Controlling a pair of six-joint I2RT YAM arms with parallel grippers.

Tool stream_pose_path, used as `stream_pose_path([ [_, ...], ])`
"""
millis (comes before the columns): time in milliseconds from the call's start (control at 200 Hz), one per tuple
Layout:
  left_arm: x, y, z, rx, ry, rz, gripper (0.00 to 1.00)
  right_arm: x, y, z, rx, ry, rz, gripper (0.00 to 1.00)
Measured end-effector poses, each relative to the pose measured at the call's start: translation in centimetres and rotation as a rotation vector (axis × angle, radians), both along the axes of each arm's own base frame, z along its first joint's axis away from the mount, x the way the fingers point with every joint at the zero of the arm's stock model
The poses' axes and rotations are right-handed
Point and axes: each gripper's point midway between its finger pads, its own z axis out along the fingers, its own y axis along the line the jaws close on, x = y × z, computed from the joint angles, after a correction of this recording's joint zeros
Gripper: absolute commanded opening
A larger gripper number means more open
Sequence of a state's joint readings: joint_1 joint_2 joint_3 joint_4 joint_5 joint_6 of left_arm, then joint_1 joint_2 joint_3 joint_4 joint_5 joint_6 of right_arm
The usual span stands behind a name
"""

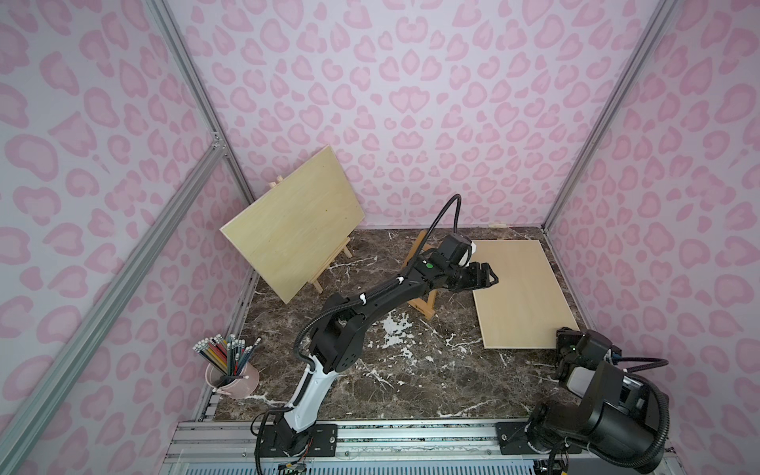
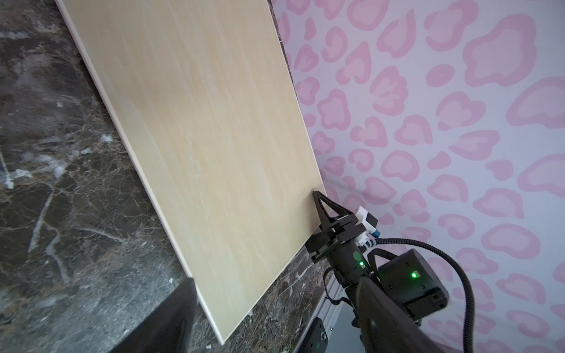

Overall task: Disassemble the easel
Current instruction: Place the drawing board at the corner of the board.

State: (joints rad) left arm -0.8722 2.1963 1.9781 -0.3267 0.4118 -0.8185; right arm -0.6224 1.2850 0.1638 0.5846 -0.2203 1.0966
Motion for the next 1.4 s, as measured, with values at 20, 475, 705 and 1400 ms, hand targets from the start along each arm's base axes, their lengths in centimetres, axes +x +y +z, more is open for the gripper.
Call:
stream_pose_path([
  [20, 0.0, 0.0, 0.0, 0.0, 0.0, 0.0, 0.84, 0.1, 0.0, 0.1, -0.011, 0.001, 0.007, 0.79],
  [475, -0.1, 0.1, 0.8, -0.012, -0.01, 0.0, 0.84, -1.6, -2.6, 1.5, -0.059, 0.227, -0.102, 0.98],
  [705, -0.2, 0.2, 1.9, -0.027, -0.022, 0.0, 0.85, -2.9, -2.0, 2.1, -0.042, 0.325, -0.134, 0.98],
  [1400, -3.6, 8.4, 22.8, -0.135, -0.504, 0.095, 0.83, 8.8, 15.7, 22.0, -0.553, -0.312, 0.645, 0.96],
])
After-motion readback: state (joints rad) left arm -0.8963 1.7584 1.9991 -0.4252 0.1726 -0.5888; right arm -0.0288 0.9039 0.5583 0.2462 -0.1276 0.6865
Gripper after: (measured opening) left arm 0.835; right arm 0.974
